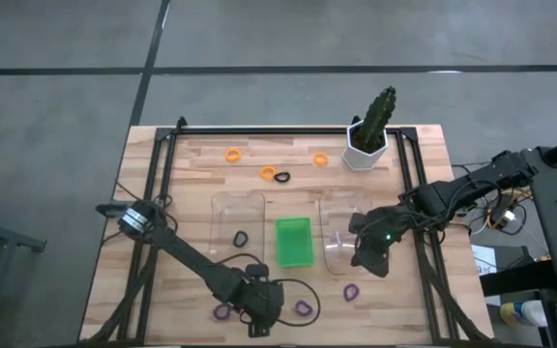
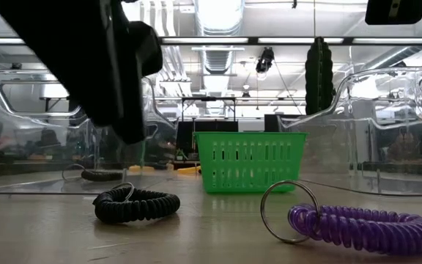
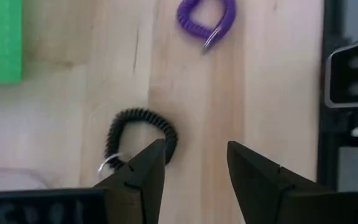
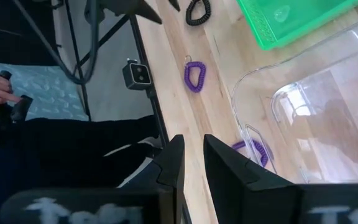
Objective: Sort spring keychains
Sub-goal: Put the bottom black spring keychain into the left transparent bin
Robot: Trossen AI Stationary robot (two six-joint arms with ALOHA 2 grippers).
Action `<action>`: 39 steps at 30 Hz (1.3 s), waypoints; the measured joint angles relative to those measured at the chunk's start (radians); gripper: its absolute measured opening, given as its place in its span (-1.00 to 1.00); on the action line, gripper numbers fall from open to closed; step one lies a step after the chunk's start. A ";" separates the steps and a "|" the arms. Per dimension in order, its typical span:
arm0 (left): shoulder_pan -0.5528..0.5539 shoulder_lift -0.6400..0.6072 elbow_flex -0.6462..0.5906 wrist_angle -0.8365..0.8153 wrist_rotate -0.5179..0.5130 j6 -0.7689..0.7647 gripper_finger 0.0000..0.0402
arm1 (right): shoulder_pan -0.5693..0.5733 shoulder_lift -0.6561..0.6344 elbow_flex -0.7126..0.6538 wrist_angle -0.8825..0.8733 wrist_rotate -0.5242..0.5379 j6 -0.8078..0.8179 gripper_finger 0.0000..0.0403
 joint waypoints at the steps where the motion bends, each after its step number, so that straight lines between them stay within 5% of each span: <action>1: 0.000 0.000 0.011 -0.027 0.005 0.013 -0.18 | 0.000 0.000 0.000 0.000 0.000 0.001 -0.72; 6: -0.002 -0.045 0.100 -0.123 -0.011 0.090 -0.18 | 0.000 0.000 0.000 0.003 0.000 0.001 -0.72; 11: -0.022 -0.051 0.176 -0.128 -0.015 0.325 -0.18 | 0.000 0.000 0.000 0.003 0.002 0.002 -0.72; 23: -0.016 0.036 0.153 -0.147 -0.019 0.647 -0.18 | 0.002 0.000 0.000 0.031 0.026 0.061 -0.72; 39: 0.010 0.132 0.122 -0.158 0.026 0.652 -0.18 | 0.002 0.000 0.000 0.072 0.029 0.072 -0.72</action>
